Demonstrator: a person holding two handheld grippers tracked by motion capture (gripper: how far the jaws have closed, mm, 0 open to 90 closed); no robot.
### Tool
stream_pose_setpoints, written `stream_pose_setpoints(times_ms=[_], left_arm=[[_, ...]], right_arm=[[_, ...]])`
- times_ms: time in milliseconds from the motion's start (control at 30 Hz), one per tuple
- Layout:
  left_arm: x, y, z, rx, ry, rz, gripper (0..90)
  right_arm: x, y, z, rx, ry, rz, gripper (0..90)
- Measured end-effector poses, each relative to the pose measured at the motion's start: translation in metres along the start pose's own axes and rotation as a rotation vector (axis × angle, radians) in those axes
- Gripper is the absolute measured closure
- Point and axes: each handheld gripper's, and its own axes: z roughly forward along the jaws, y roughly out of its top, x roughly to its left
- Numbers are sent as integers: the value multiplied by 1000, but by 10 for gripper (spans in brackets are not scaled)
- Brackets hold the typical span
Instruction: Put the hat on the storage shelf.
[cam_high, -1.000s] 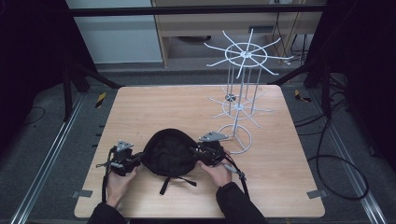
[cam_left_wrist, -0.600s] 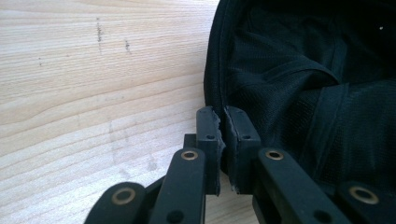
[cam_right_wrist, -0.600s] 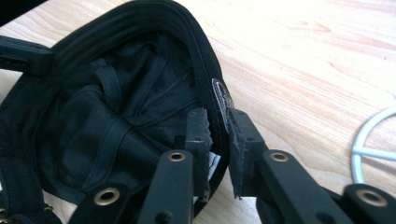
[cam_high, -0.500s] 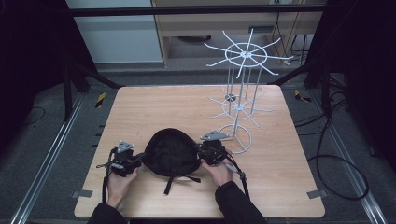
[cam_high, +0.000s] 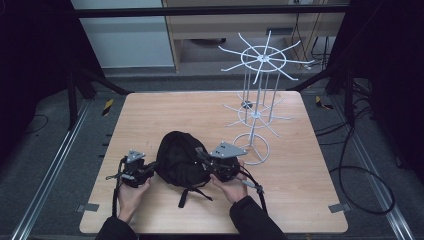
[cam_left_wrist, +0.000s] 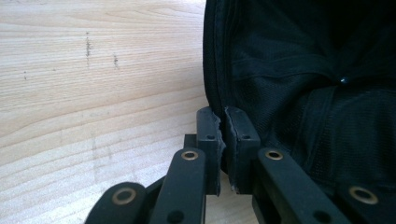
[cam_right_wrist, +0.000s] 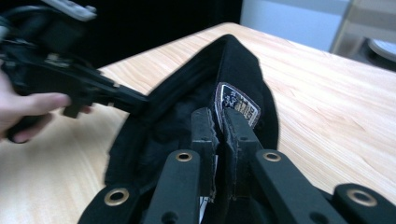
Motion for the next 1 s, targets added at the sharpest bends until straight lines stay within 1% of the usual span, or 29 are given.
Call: stream_pose_setpoints(times_ms=[33, 67, 100, 133, 167, 200, 267, 300, 367, 433, 500, 600, 700, 767, 833, 933, 967, 1000], left_arm=[[0, 0, 2, -1, 3, -5, 847], [0, 0, 2, -1, 3, -5, 847], [1, 1, 3, -1, 3, -6, 847], [1, 1, 4, -6, 2, -12, 847], [1, 1, 5, -7, 4, -15, 847], [1, 2, 5, -6, 5, -15, 847], [1, 2, 6, -6, 6, -16, 846], [1, 2, 7, -8, 3, -13, 846], [1, 2, 7, -9, 2, -14, 846], [1, 3, 9, -13, 2, -10, 844], [1, 3, 10, -7, 1, -5, 841], [2, 4, 10, -10, -10, -9, 838], [2, 5, 6, -10, -27, -15, 829], [2, 5, 4, -5, -25, -6, 798], [0, 7, -2, -15, -38, -3, 758], [-2, 10, -11, -33, -41, 9, 700], [-3, 12, -15, -38, -47, 6, 664], [-4, 13, -19, -47, -47, 6, 664]], right_arm=[[3, 0, 0, -4, 16, -11, 843], [3, 0, 0, -4, 16, -11, 843], [4, 0, 1, -4, 39, -13, 844], [4, 0, 1, -4, 39, -13, 844], [5, 0, 2, -3, 49, -13, 844], [6, -1, 2, -2, 69, -12, 844], [7, -1, 3, 6, 88, -25, 844], [9, -2, 3, 8, 108, -38, 845], [10, -2, 3, 10, 112, -40, 845], [12, -3, 3, 14, 130, -44, 845], [14, -5, 5, 26, 139, -55, 845], [16, -7, 6, 41, 130, -66, 844], [13, -9, 5, 46, 105, -48, 845], [8, -10, 2, 45, 82, -34, 845], [6, -9, 0, 41, 60, -25, 846], [2, -8, -3, 34, 31, -20, 846], [1, -7, -4, 35, 14, -11, 846], [1, -7, -4, 35, 14, -11, 846]])
